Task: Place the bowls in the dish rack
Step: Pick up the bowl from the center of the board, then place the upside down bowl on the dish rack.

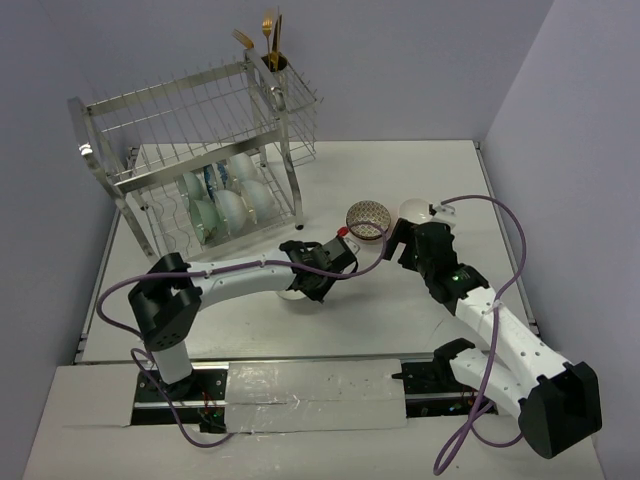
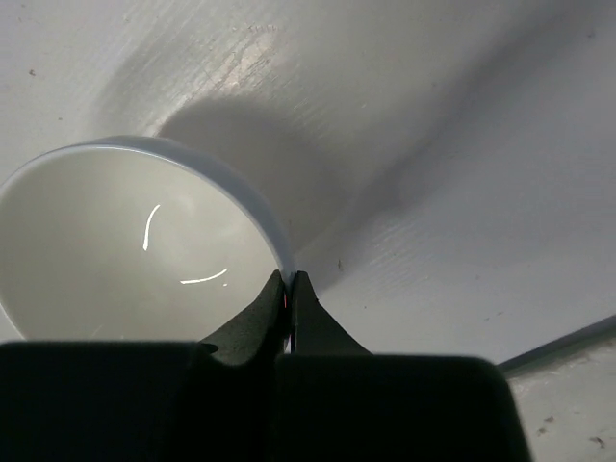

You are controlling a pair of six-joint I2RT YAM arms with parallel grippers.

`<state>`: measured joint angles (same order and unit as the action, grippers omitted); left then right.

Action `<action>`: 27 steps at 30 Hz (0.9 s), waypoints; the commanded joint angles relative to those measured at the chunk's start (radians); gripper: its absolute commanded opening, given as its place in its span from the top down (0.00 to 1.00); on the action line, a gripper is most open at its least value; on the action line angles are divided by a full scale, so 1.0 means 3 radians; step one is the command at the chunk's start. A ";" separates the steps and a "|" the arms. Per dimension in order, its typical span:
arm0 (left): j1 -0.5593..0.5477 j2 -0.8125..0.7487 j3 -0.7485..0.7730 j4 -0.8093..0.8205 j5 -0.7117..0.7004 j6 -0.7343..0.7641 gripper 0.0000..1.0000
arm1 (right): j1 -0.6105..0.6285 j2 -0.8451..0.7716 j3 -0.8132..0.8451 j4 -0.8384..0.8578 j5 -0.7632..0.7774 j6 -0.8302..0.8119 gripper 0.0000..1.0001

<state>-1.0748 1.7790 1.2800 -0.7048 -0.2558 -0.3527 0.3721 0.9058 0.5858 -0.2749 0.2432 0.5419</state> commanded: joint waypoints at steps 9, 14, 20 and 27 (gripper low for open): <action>0.0264 -0.1714 0.0611 0.0185 -0.0104 -0.0189 1.00 | -0.0018 -0.0273 -0.0096 0.0170 -0.0136 -0.0027 0.03; 0.1013 -0.2473 0.0473 0.1228 0.0192 -0.0353 1.00 | -0.0023 -0.0386 -0.0142 0.0200 -0.0217 -0.0037 0.03; 0.1465 -0.2653 0.0687 0.1980 0.0290 -0.0328 1.00 | -0.0023 -0.0463 -0.0183 0.0205 -0.0279 -0.0058 0.03; 0.1987 -0.2729 0.0366 0.3251 0.0250 -0.0414 1.00 | -0.0023 -0.0529 -0.0224 0.0221 -0.0304 -0.0078 0.03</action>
<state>-0.5182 0.9741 1.4277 -0.0063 -0.1883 -0.4572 0.3721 0.7670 0.5289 -0.2424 0.1574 0.5304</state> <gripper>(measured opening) 0.032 0.970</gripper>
